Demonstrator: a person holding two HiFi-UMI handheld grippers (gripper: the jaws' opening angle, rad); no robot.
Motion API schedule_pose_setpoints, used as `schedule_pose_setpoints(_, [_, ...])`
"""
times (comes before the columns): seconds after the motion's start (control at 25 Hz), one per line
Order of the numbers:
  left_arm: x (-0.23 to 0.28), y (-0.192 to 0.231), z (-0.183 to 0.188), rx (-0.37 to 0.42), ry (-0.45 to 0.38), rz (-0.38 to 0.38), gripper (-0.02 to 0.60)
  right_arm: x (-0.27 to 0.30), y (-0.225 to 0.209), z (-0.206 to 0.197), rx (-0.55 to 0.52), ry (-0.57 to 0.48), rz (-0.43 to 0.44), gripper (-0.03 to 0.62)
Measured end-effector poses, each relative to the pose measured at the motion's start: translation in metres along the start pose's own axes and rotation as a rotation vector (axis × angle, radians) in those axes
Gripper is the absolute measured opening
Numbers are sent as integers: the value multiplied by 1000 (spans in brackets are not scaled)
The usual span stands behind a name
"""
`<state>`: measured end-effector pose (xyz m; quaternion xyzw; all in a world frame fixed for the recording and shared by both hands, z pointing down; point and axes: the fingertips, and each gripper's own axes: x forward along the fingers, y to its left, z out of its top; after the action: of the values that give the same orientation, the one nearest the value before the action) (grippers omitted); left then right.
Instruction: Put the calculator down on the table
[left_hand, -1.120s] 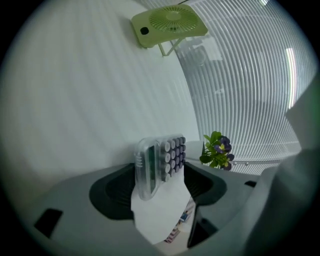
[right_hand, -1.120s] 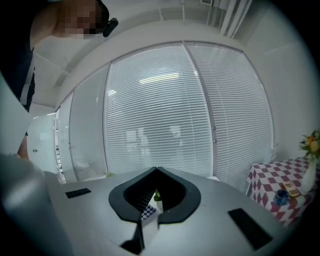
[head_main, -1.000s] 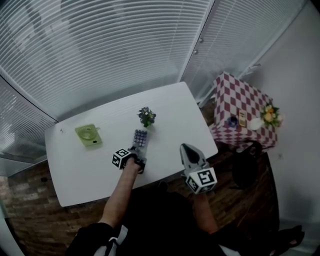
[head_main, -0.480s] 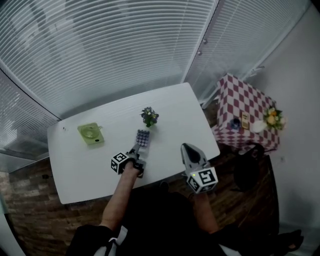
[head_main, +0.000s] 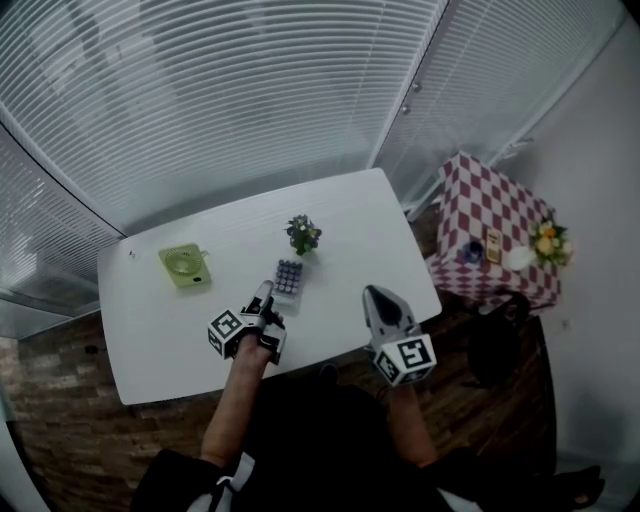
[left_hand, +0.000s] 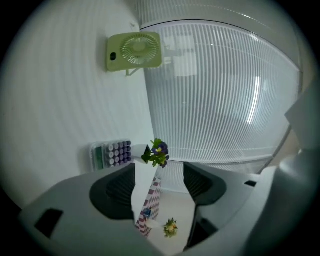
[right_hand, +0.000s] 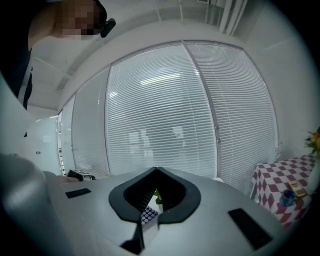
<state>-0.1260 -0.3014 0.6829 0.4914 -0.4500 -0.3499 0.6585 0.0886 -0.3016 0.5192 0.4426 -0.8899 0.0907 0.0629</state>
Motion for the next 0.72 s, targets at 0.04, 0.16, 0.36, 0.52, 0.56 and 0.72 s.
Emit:
schedule_pose_setpoints(0.04, [-4, -10, 2, 21, -4, -17, 281, 0, 0, 0, -1, -2, -1, 6])
schedule_pose_setpoints(0.16, [-13, -37, 11, 82, -20, -62, 282, 1, -1, 0, 7, -6, -7, 6])
schedule_pose_setpoints(0.36, [-34, -79, 21, 146, -45, -149, 281, 4, 8, 7, 17, -28, 9, 6])
schedule_pose_setpoints(0.52, [-48, -112, 19, 193, -53, -208, 281, 3, 8, 6, 6, -19, 3, 6])
schedule_pose_setpoints(0.56, [-51, -121, 18, 173, -52, -233, 281, 3, 8, 5, 7, -18, 2, 6])
schedule_pose_setpoints(0.72, [-57, -135, 22, 171, -56, -275, 281, 4, 10, 4, 6, -18, 4, 6])
